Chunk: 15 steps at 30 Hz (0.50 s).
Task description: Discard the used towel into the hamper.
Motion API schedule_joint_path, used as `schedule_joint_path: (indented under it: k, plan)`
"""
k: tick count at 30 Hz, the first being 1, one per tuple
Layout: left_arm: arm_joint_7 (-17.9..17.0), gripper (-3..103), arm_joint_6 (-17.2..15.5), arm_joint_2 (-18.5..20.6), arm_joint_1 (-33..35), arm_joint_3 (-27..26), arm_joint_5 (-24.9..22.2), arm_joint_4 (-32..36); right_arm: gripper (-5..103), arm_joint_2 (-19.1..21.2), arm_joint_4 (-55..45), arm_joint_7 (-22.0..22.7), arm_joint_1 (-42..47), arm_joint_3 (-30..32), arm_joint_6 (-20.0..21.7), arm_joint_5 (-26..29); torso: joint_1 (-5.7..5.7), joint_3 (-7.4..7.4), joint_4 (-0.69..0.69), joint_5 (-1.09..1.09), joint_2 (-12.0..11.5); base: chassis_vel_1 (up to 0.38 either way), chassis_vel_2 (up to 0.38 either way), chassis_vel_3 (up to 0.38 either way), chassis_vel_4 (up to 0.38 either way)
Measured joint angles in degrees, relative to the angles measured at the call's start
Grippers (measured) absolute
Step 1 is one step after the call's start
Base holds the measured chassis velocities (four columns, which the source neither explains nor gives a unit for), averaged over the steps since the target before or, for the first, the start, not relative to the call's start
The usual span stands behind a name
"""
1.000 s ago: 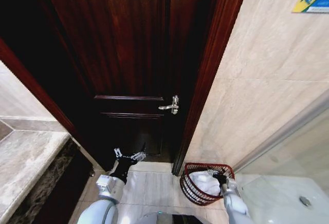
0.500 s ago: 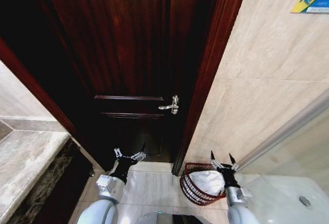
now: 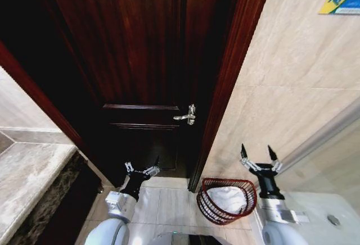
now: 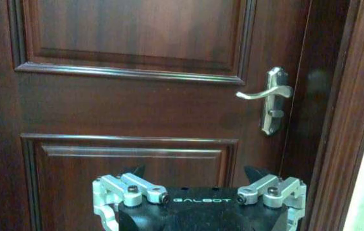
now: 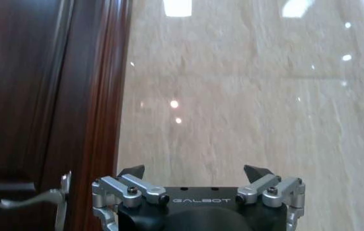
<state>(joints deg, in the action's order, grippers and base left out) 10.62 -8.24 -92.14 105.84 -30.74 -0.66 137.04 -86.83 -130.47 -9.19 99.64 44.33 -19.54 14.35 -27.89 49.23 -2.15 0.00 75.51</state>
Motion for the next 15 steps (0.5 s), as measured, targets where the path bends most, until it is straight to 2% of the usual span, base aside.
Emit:
schedule_joint_path:
  k: [8,15]
  plan:
    - [0.00,100,0.00,0.00,0.00,0.00,0.00,0.00,100,-0.43,-0.86,-0.71,-2.00,-0.72,1.03,-0.02,-0.02,0.01,0.00,0.01,-0.01,0.013,-0.014,-0.011,0.010]
    - [0.00,100,0.00,0.00,0.01,0.00,0.00,0.00,100,-0.73,-2.69,-1.75,-2.04,-1.05,1.94,0.48,0.03,0.00,0.00,0.00,0.00,0.125,-0.115,-0.117,0.108]
